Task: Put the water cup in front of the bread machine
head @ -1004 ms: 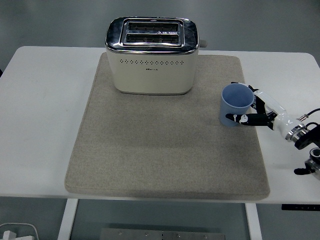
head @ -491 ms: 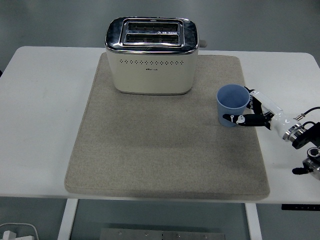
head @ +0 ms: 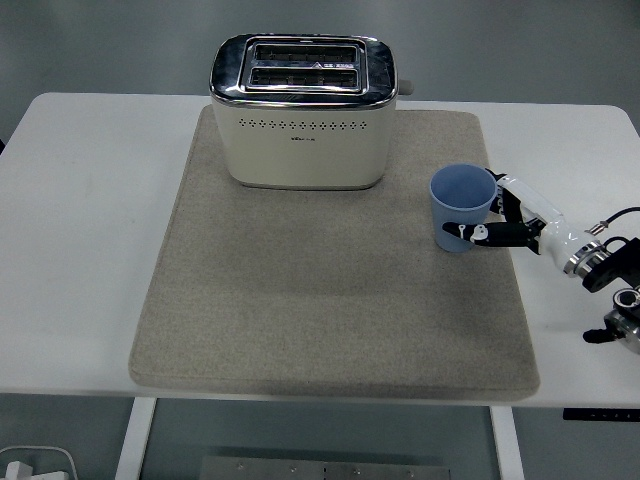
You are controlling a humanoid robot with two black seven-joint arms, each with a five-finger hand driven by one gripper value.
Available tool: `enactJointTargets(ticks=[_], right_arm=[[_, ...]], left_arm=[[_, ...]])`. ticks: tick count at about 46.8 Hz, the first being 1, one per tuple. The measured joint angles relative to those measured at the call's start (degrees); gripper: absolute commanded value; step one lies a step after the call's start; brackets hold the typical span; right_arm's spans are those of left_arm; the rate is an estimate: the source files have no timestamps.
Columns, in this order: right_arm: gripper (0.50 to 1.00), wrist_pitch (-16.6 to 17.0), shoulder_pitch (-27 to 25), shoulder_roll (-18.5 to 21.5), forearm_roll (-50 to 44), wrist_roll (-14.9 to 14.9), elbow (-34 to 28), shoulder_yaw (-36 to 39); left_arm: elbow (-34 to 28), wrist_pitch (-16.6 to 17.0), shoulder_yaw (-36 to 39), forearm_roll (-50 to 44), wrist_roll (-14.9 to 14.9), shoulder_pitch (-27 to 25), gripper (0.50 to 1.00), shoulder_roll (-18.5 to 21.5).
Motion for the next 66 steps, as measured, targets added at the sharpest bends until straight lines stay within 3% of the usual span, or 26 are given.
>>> enactJointTargets(ticks=[23,32,49,66], right_arm=[[0.5,0.4,2.8,1.8,4.8,-0.3,3.0,0.4],[0.5,-0.2,4.3,6.5,5.0,-1.8,3.0,0.2],[0.5,-0.6,5.6,14.3,3.2,-1.3,2.4,-3.0],[0.5,-1.4,8.5,23.5,1.0,-1.0,-5.4,-5.3]], left_arm=[[0.0,0.0,0.0,0.0,0.0,0.0,0.999,0.0],[0.0,0.0,0.0,0.0,0.0,0.0,0.999,0.0],[0.0,0.0,0.0,0.0,0.0,0.0,0.999,0.0],[0.0,0.0,0.0,0.0,0.0,0.0,0.999,0.0]])
